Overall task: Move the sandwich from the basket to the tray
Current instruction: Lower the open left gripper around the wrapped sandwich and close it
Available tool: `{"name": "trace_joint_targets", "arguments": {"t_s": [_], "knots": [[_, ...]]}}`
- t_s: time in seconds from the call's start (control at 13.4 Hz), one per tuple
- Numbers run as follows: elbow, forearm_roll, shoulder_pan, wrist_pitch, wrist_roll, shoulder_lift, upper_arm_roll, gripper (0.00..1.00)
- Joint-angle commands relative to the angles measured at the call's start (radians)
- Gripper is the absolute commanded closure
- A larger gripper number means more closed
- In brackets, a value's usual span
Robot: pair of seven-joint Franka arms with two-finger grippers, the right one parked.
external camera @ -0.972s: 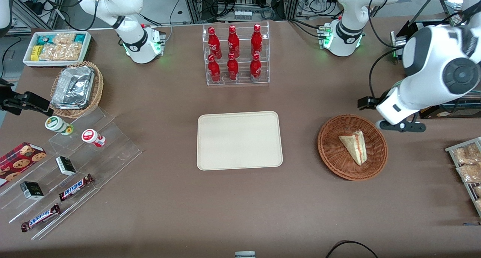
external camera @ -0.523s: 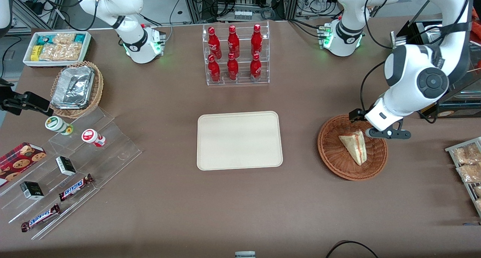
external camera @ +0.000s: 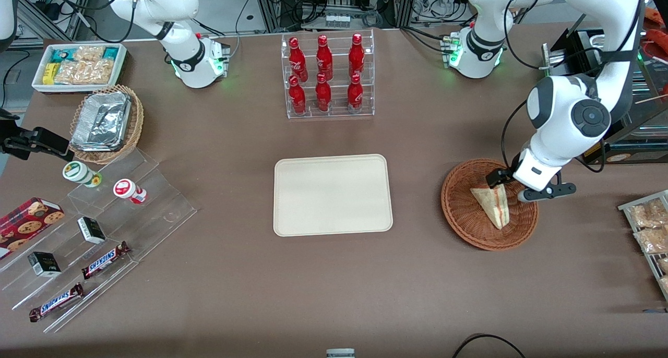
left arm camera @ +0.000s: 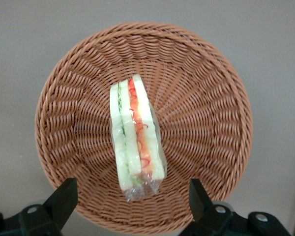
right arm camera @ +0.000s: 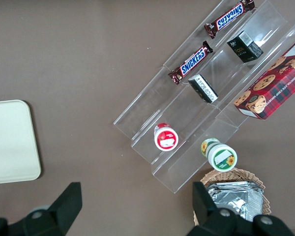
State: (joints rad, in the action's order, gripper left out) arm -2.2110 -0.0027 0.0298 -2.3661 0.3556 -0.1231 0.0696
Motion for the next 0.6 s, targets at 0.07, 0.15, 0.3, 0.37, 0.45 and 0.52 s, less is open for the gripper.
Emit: {"name": "trace_joint_targets", "arguments": {"t_s": [0.07, 0.15, 0.3, 0.37, 0.45, 0.52], "knots": [[-0.003, 0.013, 0.009, -0.077, 0.239, -0.049, 0.002, 0.00], [-0.003, 0.013, 0.009, -0.077, 0.253, -0.059, 0.002, 0.00], [-0.003, 0.013, 0.009, -0.074, 0.270, -0.079, 0.002, 0.00], [-0.003, 0.013, 0.010, -0.076, 0.270, -0.096, 0.001, 0.00], [-0.003, 0.013, 0.010, -0.076, 0.270, -0.110, 0.001, 0.00], [-0.001, 0.015, 0.010, -0.077, 0.270, -0.122, 0.001, 0.00]]}}
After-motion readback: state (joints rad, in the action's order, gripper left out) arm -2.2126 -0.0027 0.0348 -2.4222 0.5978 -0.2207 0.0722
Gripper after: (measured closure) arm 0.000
